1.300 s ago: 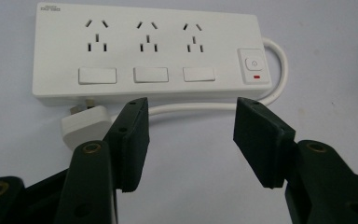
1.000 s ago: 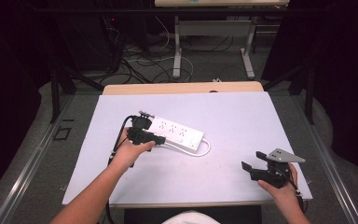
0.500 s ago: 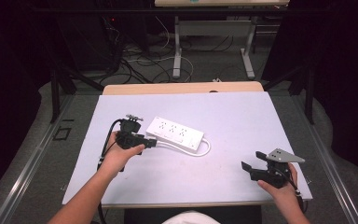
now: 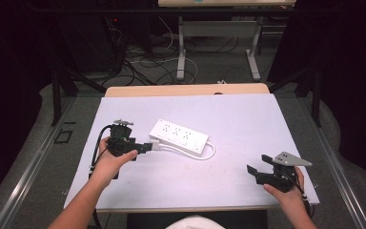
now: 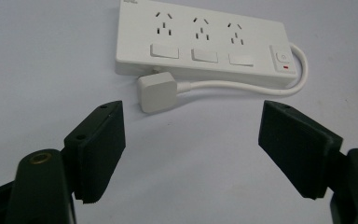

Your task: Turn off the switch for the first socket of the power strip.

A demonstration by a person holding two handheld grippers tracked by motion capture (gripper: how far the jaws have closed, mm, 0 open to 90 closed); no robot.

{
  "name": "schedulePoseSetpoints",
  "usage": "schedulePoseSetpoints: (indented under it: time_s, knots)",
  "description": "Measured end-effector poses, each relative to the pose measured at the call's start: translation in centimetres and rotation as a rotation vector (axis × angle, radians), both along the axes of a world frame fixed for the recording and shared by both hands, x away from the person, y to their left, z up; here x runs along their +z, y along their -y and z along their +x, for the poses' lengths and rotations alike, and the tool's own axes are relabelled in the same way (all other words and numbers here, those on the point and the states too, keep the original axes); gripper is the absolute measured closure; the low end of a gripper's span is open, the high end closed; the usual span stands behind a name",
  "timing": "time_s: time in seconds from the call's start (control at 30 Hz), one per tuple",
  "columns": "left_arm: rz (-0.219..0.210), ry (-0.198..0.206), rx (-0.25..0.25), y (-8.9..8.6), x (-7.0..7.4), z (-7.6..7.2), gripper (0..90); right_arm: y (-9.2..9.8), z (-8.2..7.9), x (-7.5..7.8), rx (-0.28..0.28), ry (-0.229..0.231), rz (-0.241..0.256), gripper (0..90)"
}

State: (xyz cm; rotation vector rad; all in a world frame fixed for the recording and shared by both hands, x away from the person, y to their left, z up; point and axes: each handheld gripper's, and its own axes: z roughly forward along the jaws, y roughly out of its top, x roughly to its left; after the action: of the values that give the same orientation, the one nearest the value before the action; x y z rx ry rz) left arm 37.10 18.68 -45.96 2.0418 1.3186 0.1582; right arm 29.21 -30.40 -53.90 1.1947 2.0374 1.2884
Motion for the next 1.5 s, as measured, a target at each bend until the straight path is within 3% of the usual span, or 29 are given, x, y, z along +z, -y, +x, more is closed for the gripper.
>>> schedulePoseSetpoints:
  time_s: [0.57,0.87,1.4,1.47,1.5]
  knots:
    - [-0.033,0.050,0.090,-2.5,-1.0,-1.2,0.3,0.0,0.0,0.0,-0.004,-0.003,-0.002,23.9]
    - [-0.043,0.048,0.115,-3.2,-2.6,-2.1,0.3,0.1,0.0,0.0,0.001,-0.006,-0.002,24.0]
    - [-0.041,0.086,0.166,-5.1,-5.0,-3.8,0.5,0.2,0.1,-0.1,0.002,-0.007,-0.003,24.0]
    - [-0.052,0.102,0.175,-5.2,-5.4,-4.0,0.6,0.3,-0.1,0.1,-0.001,-0.030,-0.015,23.9]
    - [-0.045,0.106,0.176,-5.2,-5.5,-4.1,0.6,0.2,0.1,-0.1,-0.001,-0.012,-0.003,23.9]
